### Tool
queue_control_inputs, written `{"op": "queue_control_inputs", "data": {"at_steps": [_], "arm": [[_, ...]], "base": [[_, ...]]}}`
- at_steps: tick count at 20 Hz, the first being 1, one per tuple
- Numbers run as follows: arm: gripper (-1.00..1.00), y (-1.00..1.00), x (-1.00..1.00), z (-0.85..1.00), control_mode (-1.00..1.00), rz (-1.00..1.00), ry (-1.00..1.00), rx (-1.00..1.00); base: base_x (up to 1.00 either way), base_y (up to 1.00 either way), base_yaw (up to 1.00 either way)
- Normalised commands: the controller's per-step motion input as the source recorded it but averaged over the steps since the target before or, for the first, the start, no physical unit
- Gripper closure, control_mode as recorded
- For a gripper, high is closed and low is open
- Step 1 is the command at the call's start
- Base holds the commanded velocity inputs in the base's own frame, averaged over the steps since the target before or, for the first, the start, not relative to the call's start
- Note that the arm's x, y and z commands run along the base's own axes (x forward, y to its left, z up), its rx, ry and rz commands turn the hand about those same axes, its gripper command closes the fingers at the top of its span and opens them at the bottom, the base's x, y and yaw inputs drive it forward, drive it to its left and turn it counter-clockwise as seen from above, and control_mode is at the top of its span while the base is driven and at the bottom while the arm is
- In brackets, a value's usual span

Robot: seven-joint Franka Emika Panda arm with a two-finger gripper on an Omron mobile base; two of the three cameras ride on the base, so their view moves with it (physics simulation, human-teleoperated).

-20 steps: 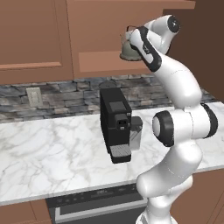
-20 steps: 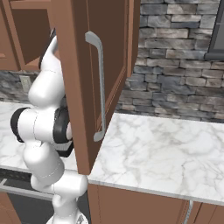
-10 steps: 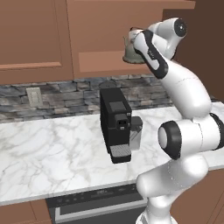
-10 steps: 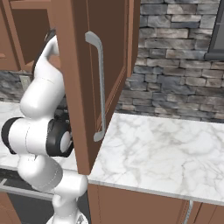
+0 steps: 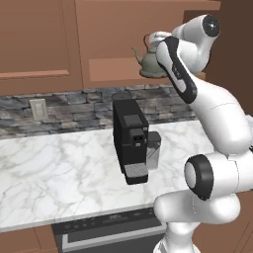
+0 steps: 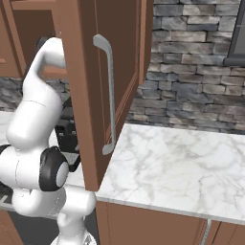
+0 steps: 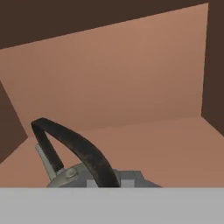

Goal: Open the cabinet, pick the kettle from the cabinet, and place it in the sink.

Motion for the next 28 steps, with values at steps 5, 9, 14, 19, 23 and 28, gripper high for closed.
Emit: {"op": "queue_control_inputs", "data": {"at_steps": [5, 9, 14, 19, 23, 28], "arm": [[1.00, 0.01, -0.66, 0.03, -1.00, -0.04, 0.08, 0.01], [1.00, 0.01, -0.65, 0.00, -1.00, -0.02, 0.09, 0.00], [1.00, 0.01, -0.72, 0.00, -1.00, -0.02, 0.02, 0.00], [1.00, 0.08, -0.74, 0.00, -1.00, -0.03, 0.00, 0.00], [1.00, 0.17, -0.74, -0.05, -1.00, -0.09, 0.00, 0.00], [1.00, 0.25, -0.64, -0.10, -1.00, -0.16, 0.00, 0.00]], "base": [[0.00, 0.00, 0.00], [0.00, 0.00, 0.00], [0.00, 0.00, 0.00], [0.00, 0.00, 0.00], [0.00, 0.00, 0.00], [0.00, 0.00, 0.00]]}}
